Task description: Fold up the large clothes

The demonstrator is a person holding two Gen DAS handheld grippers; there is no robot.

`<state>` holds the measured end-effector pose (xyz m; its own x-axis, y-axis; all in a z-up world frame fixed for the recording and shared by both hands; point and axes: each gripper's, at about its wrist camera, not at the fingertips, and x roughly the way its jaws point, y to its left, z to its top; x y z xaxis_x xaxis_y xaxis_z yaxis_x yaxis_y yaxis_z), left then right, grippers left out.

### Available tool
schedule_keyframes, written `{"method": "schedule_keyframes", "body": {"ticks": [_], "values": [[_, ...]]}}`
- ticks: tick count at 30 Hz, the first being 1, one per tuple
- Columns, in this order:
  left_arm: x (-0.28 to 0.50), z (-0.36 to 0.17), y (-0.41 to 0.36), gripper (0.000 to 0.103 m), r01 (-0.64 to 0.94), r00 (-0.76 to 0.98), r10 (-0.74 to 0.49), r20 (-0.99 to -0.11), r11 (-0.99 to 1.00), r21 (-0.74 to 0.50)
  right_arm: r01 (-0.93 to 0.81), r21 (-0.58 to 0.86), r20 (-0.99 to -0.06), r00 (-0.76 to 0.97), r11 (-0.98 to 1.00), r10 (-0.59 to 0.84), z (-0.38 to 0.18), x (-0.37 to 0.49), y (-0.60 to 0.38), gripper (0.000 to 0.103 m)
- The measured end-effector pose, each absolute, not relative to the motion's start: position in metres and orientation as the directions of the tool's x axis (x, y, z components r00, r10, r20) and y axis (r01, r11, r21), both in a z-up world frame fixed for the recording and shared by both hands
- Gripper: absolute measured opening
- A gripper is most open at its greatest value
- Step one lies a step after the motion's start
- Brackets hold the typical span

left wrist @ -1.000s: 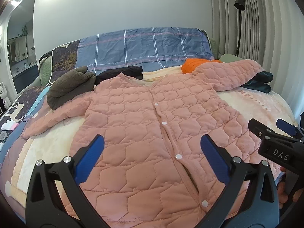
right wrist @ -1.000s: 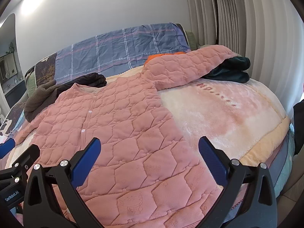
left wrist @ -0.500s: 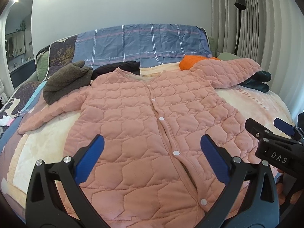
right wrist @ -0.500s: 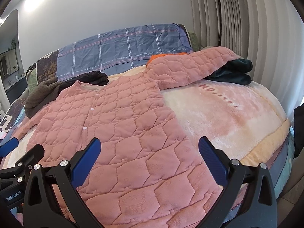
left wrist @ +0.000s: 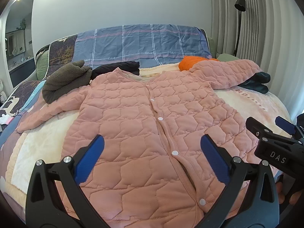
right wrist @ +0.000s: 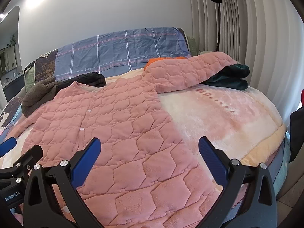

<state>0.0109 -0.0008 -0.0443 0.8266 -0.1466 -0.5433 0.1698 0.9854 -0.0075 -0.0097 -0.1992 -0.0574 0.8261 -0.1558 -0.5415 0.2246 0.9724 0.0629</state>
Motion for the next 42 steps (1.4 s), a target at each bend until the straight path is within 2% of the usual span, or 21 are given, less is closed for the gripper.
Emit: {"method": "schedule_keyframes", "body": {"ticks": [14,35,42], "values": [[0.008,-0.041,-0.003,0.101,0.173,0.836,-0.142,-0.531,0.985,0.010,0.181,0.068,-0.508,0.853,0.981,-0.122,-0.052,-0.015,-0.194,0.102],[0.031,-0.046,-0.001,0.101,0.189,0.807,-0.172,-0.566,0.982,-0.028,0.156,0.046,-0.484,0.867,0.987,-0.115,-0.049,0.005,-0.192,0.102],[0.061,-0.040,0.027,0.101,0.165,0.782,-0.197,-0.591,0.980,-0.108,0.083,0.002,-0.503,0.862,0.997,-0.071,-0.045,0.038,-0.186,0.102]]}}
